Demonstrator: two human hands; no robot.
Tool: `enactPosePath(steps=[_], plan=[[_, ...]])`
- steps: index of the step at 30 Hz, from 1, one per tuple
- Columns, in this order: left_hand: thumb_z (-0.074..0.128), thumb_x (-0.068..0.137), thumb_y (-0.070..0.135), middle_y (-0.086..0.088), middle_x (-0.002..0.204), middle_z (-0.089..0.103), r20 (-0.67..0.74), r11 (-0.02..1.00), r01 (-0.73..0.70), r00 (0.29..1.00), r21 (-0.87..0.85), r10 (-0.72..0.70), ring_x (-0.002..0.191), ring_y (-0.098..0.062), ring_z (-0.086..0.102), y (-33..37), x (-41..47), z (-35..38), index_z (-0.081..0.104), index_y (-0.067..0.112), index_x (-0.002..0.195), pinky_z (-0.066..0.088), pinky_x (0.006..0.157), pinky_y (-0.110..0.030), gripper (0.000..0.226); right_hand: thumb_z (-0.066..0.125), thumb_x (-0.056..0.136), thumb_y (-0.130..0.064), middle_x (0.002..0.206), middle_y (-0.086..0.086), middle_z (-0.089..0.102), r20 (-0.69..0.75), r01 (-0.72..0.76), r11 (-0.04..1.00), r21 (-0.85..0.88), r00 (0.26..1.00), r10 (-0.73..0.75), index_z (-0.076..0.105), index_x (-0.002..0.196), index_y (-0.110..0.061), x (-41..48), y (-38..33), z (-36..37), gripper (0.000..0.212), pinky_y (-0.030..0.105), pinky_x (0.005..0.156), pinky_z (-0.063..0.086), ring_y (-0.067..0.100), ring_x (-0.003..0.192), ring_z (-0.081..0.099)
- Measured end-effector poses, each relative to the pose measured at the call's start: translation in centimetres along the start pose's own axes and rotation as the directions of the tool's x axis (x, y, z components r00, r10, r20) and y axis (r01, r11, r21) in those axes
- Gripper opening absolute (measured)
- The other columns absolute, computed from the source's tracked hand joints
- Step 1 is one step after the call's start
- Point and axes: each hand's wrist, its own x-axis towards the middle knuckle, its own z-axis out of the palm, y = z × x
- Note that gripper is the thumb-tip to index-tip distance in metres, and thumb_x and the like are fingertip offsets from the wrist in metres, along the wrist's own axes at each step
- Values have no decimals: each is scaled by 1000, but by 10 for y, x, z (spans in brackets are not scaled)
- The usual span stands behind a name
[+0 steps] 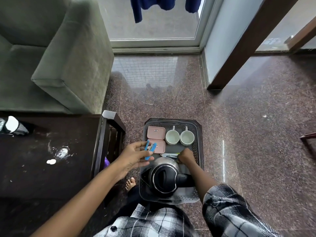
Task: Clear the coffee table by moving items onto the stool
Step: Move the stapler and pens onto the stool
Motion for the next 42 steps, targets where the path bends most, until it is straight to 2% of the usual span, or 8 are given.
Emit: enactPosePath(steps=[5, 8, 11, 17, 22, 30, 37, 42], plan=[[65, 83, 3, -11, 113, 64, -13, 992, -27, 1000, 126, 29, 74, -12, 67, 3, 5, 7, 53, 14, 124, 56, 61, -21, 44, 55, 77, 0, 65, 10, 63, -33, 139, 845, 516, 989, -142, 68, 69, -7, -36, -24, -38, 16, 26, 56, 46, 22, 60, 57], [65, 84, 3, -8, 107, 65, -31, 979, -36, 999, 199, 43, 68, -10, 65, 4, 12, 9, 52, 10, 120, 51, 58, -21, 40, 57, 86, -6, 72, 7, 68, 188, 100, 600, 793, 898, -398, 67, 82, -5, -86, -46, -64, 11, 23, 56, 50, 16, 61, 61], [64, 84, 3, -5, 98, 65, -39, 971, -38, 998, 236, 48, 71, -13, 64, 4, 16, 8, 52, 9, 116, 49, 60, -23, 35, 61, 86, -6, 73, 6, 72, 313, 40, 563, 825, 798, -515, 68, 91, -4, -114, -56, -69, 9, 24, 63, 56, 13, 62, 67], [61, 86, 3, 1, 82, 64, -1, 954, -21, 1000, 298, 23, 55, 0, 63, 3, 18, 13, 57, 12, 115, 49, 53, -14, 30, 62, 81, 6, 59, 9, 69, 312, -80, 498, 864, 861, -403, 66, 82, -2, -112, -51, -55, 9, 20, 54, 57, 11, 49, 65], [56, 91, 14, -3, 111, 56, -19, 949, 13, 1000, 314, -7, 99, -20, 60, 1, 15, 16, 51, 18, 124, 50, 87, -34, 34, 55, 83, 9, 46, 7, 61, 280, -169, 505, 847, 947, -154, 63, 69, 3, -92, -22, -55, 17, 19, 43, 50, 10, 36, 55], [55, 91, 17, -6, 120, 63, -25, 952, -5, 1000, 305, 13, 101, -21, 62, 2, 11, 3, 58, 21, 107, 48, 92, -35, 16, 45, 80, 19, 25, 0, 32, 215, -295, 470, 832, 952, 218, 39, 56, -3, -17, 2, -14, 33, 10, 31, 29, 6, 18, 26], [51, 94, 18, -1, 112, 67, -58, 961, -24, 997, 277, 41, 100, -17, 63, 0, 3, -8, 59, 19, 112, 50, 83, -27, 19, 68, 62, -6, 89, 25, 70, 24, -230, 698, 678, 956, 292, 65, 77, 1, 103, 23, 65, 17, 48, 62, 59, 29, 64, 65], [51, 94, 17, -4, 114, 67, -95, 970, -14, 995, 244, 38, 100, -19, 63, -5, -1, -18, 59, 17, 112, 50, 82, -27, 20, 62, 78, -9, 114, 19, 66, -32, -168, 858, 485, 977, 209, 65, 109, 0, 2, -33, 6, 32, 34, 78, 51, 34, 104, 64]])
